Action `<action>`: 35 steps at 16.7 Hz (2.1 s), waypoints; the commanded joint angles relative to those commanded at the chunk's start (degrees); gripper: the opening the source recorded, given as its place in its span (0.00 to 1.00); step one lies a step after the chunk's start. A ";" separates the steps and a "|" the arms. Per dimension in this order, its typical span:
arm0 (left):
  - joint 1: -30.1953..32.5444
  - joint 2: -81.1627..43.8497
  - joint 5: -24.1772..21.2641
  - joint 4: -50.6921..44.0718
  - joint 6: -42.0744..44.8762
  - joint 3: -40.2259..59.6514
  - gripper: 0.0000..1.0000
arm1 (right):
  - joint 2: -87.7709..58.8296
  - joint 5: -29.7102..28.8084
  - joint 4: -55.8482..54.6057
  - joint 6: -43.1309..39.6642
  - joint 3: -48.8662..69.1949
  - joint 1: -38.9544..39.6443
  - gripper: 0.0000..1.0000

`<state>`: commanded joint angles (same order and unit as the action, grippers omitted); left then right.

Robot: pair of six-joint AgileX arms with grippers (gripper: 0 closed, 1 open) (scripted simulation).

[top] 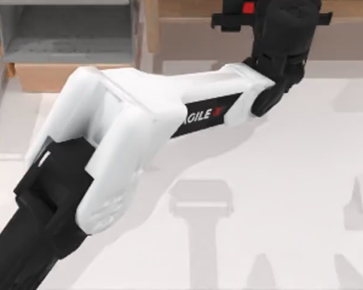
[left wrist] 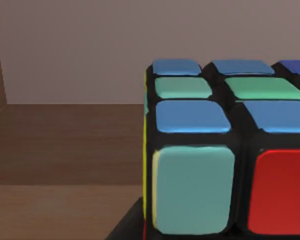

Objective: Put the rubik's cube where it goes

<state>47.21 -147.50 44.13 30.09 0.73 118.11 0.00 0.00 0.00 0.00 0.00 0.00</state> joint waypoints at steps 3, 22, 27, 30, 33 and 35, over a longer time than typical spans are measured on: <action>0.41 1.44 0.45 0.18 0.07 -1.66 0.00 | 0.00 0.00 0.00 0.00 0.00 0.00 1.00; 0.48 24.50 -14.68 -45.25 1.95 16.90 0.00 | 0.00 0.00 0.00 0.00 0.00 0.00 1.00; -12.35 30.91 -21.62 -69.43 4.26 27.38 0.00 | 0.00 0.00 0.00 0.00 0.00 0.00 1.00; -21.97 31.38 -25.68 -83.72 6.17 32.81 0.00 | 0.00 0.00 0.00 0.00 0.00 0.00 1.00; -32.02 28.80 -29.63 -97.03 8.39 37.17 0.00 | 0.00 0.00 0.00 0.00 0.00 0.00 1.00; -38.61 25.64 -32.18 -105.00 10.00 39.58 0.00 | 0.00 0.00 0.00 0.00 0.00 0.00 1.00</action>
<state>8.60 -121.86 11.95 -74.91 10.73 157.69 0.00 0.00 0.00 0.00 0.00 0.00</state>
